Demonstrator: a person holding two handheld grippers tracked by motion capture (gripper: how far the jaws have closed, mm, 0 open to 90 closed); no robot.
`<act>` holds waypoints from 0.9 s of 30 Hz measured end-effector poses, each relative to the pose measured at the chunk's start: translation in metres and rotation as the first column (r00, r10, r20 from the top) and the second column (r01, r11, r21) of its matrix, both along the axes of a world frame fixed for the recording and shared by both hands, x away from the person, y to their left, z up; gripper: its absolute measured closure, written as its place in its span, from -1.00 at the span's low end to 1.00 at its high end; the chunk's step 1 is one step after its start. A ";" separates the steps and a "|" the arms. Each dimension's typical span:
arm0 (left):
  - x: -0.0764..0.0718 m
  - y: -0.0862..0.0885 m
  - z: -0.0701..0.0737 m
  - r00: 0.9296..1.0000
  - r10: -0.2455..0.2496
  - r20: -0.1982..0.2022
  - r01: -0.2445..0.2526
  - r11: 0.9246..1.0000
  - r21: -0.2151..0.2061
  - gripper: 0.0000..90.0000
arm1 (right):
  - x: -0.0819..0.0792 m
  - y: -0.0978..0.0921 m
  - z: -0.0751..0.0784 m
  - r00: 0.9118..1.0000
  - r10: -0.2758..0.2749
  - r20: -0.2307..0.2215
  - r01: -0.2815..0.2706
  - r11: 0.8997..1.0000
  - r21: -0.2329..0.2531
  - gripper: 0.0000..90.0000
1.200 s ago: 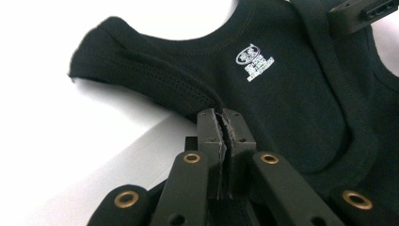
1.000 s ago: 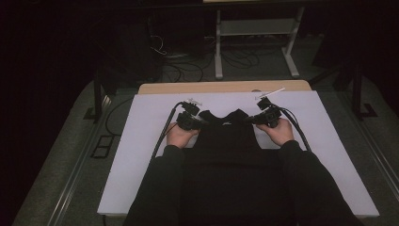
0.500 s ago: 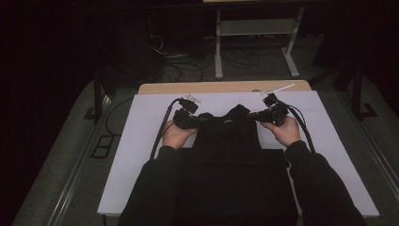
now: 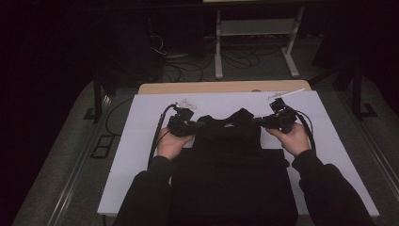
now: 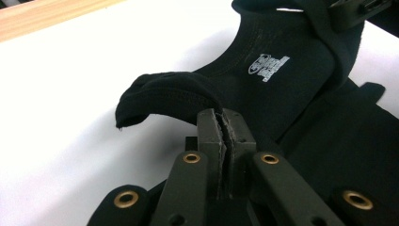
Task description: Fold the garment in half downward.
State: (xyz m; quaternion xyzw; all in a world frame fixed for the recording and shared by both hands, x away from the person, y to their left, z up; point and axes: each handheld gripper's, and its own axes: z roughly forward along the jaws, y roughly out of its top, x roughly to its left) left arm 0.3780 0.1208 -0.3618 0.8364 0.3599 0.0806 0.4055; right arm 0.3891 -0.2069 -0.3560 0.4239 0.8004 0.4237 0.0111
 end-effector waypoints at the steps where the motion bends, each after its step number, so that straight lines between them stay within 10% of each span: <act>1: -0.004 0.001 0.000 1.000 0.000 0.002 0.000 1.000 -0.001 0.92 | -0.004 0.000 0.001 1.000 0.000 0.000 0.000 1.000 0.001 0.86; 27: -0.083 0.015 -0.027 0.997 -0.058 0.053 0.061 0.996 -0.069 0.91 | -0.079 0.014 -0.039 0.997 0.074 -0.008 -0.075 0.993 -0.088 0.86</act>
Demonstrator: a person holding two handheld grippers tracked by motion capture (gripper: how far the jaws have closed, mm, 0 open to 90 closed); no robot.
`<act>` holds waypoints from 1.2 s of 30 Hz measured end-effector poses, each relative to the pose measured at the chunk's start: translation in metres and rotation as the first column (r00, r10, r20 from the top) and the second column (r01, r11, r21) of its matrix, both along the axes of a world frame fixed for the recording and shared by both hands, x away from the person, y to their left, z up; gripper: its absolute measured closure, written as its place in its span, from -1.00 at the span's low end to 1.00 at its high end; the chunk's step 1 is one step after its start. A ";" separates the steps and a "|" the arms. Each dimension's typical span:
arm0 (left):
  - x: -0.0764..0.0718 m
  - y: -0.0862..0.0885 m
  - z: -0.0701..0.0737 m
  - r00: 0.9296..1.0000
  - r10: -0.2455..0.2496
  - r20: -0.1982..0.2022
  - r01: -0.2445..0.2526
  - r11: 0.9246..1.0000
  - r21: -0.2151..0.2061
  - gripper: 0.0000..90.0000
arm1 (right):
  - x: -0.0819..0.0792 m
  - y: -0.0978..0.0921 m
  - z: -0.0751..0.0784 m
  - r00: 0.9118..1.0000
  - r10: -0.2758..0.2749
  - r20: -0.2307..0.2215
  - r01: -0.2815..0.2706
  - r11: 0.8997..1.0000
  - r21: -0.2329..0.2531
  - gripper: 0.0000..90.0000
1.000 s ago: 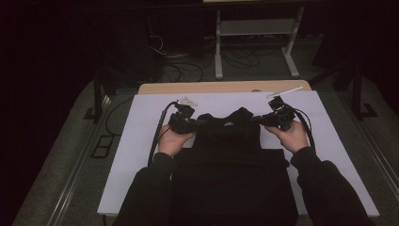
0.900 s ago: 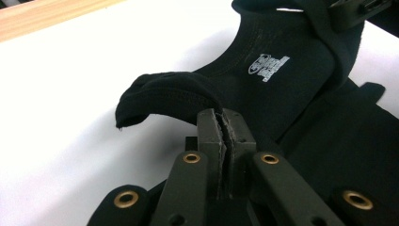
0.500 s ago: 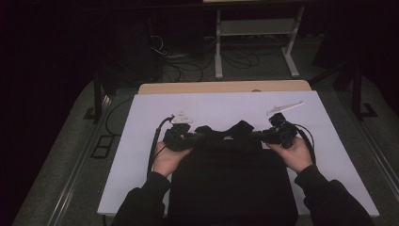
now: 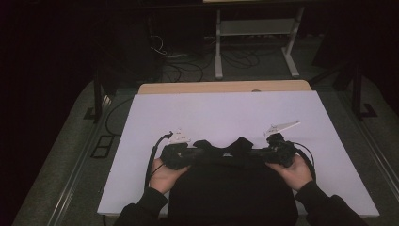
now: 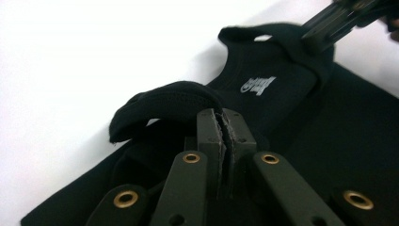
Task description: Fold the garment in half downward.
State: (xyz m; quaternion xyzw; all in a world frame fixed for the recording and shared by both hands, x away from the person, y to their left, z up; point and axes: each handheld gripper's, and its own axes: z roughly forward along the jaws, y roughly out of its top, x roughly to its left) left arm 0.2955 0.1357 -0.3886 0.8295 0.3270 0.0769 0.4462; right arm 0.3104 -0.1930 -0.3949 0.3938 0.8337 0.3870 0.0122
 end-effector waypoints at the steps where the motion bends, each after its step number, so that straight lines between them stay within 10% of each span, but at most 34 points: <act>1: -0.003 0.000 -0.001 1.000 -0.003 0.000 0.003 1.000 0.002 0.91 | -0.002 0.000 0.000 1.000 0.002 0.007 -0.002 1.000 -0.005 0.86; 36: -0.048 -0.016 -0.033 0.988 -0.062 -0.140 0.082 0.987 0.137 0.90 | -0.047 0.009 -0.017 0.997 0.055 -0.059 -0.061 0.993 -0.102 0.85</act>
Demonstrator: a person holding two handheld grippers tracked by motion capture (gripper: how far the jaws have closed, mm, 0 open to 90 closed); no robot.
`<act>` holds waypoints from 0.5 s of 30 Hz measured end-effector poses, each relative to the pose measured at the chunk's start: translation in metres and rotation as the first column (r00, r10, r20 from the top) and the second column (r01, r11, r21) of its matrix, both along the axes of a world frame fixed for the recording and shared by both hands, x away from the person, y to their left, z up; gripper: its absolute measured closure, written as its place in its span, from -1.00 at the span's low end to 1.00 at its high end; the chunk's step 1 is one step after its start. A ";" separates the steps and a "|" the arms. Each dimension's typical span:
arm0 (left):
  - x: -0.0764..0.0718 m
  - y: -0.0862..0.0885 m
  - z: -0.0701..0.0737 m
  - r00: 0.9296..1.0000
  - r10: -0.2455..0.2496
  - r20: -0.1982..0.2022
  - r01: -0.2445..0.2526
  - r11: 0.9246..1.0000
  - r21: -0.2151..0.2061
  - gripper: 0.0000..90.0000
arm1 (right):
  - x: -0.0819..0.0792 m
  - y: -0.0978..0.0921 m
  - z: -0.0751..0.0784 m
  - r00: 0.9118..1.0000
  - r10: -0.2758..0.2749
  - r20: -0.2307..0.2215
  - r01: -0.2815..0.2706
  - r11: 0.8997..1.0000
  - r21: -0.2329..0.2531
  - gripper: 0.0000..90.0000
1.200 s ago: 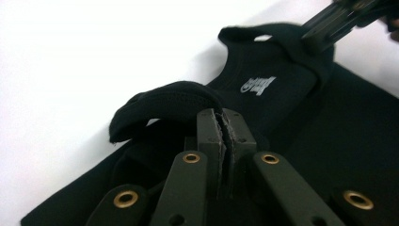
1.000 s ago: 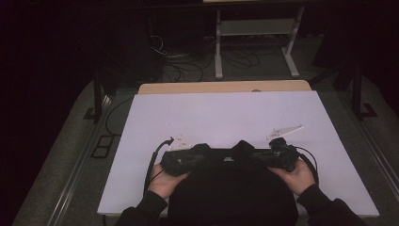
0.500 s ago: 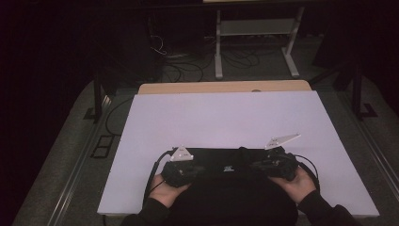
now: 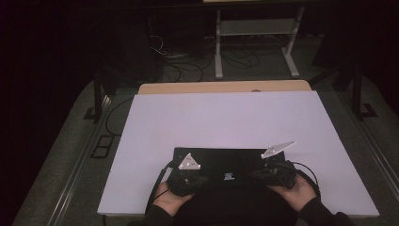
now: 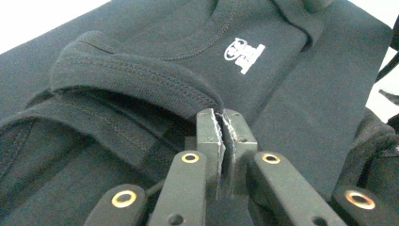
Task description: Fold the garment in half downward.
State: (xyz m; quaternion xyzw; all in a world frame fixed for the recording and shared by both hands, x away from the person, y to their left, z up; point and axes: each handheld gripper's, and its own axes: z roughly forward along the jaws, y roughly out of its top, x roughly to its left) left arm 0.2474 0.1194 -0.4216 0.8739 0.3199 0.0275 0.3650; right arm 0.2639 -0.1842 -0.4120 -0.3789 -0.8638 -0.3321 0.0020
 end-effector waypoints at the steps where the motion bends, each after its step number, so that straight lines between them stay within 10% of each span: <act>1: 0.000 0.000 0.000 1.000 0.000 -0.004 0.000 1.000 0.004 0.90 | -0.001 0.000 0.000 1.000 -0.002 -0.006 0.002 1.000 -0.005 0.85; 15: -0.014 0.004 -0.001 0.999 -0.001 -0.035 0.000 1.000 -0.008 0.89 | -0.011 -0.002 -0.001 0.999 0.006 -0.032 -0.005 1.000 0.002 0.85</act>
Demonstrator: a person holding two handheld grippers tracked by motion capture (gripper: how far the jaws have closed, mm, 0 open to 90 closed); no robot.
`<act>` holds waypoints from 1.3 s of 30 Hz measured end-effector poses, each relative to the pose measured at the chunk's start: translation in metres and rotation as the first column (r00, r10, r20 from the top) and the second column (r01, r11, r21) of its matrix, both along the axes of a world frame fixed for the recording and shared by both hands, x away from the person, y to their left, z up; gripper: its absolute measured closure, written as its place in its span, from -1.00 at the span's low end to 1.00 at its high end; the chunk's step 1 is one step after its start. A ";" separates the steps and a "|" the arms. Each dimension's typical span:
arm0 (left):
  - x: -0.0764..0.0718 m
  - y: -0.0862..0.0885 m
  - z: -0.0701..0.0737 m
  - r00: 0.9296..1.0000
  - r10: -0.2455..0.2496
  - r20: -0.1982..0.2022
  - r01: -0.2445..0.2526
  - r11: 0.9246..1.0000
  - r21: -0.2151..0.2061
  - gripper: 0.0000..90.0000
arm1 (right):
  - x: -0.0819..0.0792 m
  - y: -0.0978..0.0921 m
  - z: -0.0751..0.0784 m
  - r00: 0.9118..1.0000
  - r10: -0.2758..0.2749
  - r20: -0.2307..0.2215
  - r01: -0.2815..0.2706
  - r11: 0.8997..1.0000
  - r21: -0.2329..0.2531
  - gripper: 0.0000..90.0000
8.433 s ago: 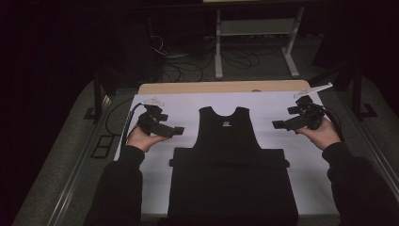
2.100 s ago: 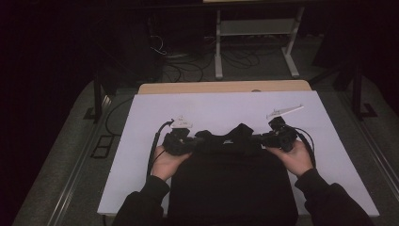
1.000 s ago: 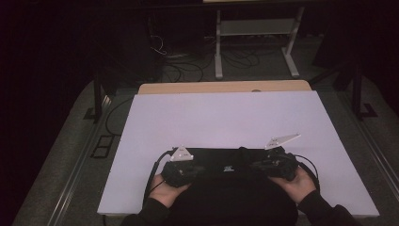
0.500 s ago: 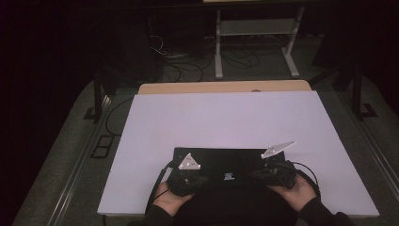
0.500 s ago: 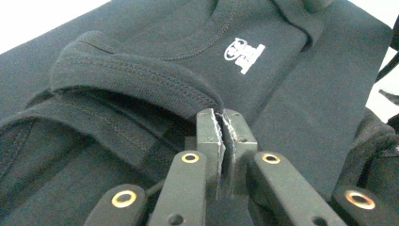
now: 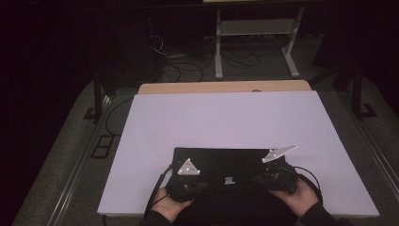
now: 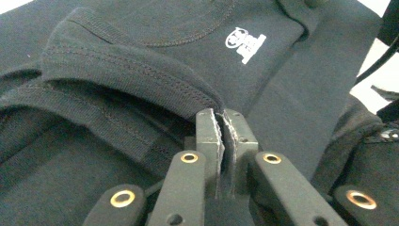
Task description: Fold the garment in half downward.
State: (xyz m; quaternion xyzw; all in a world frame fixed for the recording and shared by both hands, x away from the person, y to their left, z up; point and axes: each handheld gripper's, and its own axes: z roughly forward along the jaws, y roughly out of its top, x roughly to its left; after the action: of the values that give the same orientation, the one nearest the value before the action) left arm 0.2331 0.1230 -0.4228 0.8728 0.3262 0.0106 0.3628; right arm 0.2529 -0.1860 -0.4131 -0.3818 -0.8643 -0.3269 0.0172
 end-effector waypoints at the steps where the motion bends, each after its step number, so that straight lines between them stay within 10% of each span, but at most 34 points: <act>1: -0.002 0.000 0.000 1.000 0.017 -0.002 -0.017 1.000 -0.016 0.88 | -0.001 0.000 0.001 1.000 -0.007 -0.009 0.007 1.000 0.002 0.85; 26: 0.001 0.037 0.018 0.990 0.112 0.082 -0.100 0.986 -0.132 -0.15 | -0.010 -0.028 0.016 0.999 -0.040 0.013 0.039 0.997 0.066 -0.26; 39: 0.013 0.045 0.020 0.996 0.083 0.042 -0.074 0.981 -0.181 -0.72 | -0.007 -0.024 0.032 0.997 -0.020 0.079 0.016 0.998 0.059 -0.71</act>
State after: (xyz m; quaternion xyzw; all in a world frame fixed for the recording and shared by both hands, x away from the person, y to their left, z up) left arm 0.2457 0.1684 -0.4033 0.8226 0.3510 0.0169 0.4471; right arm 0.2455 -0.2098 -0.3812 -0.3755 -0.8509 -0.3672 -0.0091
